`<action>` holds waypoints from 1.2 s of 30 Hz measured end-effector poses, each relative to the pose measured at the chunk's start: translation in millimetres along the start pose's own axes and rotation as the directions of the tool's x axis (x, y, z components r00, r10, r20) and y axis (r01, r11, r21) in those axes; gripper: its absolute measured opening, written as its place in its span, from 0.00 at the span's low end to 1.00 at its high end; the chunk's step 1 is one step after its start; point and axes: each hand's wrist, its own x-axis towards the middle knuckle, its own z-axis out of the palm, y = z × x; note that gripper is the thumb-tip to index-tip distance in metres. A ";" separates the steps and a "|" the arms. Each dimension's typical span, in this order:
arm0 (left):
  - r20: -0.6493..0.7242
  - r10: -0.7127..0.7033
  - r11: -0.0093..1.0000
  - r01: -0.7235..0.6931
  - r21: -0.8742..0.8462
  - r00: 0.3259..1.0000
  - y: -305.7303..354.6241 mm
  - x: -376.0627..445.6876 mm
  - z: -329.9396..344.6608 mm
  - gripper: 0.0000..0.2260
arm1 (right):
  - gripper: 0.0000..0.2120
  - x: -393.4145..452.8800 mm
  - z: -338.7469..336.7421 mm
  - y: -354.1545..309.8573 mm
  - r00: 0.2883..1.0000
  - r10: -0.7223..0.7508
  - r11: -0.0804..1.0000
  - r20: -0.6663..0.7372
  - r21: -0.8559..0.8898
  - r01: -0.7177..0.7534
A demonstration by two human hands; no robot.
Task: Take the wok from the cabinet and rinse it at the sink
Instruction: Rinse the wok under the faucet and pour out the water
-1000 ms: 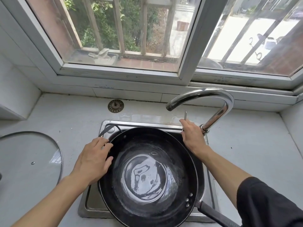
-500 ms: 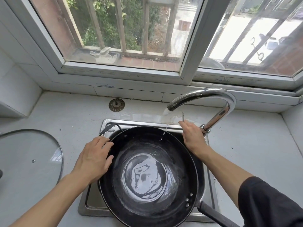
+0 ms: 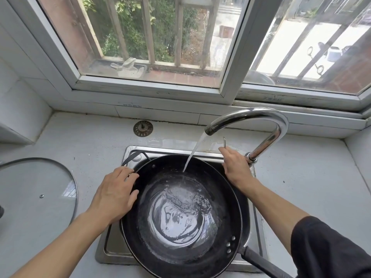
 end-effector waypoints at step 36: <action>0.361 0.290 0.937 -0.339 0.079 0.886 -20.7 64.4 -75.5 0.33 | 0.36 -164.2 -53.6 -16.9 0.861 0.186 0.973 0.473 0.032 -0.228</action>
